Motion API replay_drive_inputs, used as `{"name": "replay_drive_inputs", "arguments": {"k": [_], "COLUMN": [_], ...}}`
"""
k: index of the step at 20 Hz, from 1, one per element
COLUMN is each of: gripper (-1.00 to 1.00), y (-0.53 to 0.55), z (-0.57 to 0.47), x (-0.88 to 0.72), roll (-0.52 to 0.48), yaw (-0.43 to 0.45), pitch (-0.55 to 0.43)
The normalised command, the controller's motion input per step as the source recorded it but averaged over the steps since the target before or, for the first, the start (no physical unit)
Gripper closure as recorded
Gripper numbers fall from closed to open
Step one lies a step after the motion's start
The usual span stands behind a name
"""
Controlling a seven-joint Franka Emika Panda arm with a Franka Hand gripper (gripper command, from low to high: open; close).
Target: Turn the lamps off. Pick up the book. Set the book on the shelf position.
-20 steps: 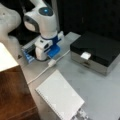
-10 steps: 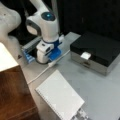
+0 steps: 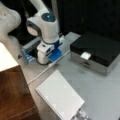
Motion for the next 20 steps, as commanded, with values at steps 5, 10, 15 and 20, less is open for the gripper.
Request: {"name": "replay_drive_inputs", "arguments": {"k": [5, 10, 15, 20], "gripper": [1.00, 1.00, 1.00, 1.00], "y": [-0.20, -0.27, -0.27, -0.23], "z": [-0.42, -0.40, -0.34, -0.10], "x": [-0.72, -0.75, -0.76, -0.72], "roll": [-0.022, -0.037, -0.022, 0.017], "yaw": [-0.063, -0.048, -0.038, -0.051], "pitch": [-0.469, -0.461, -0.433, -0.360]}}
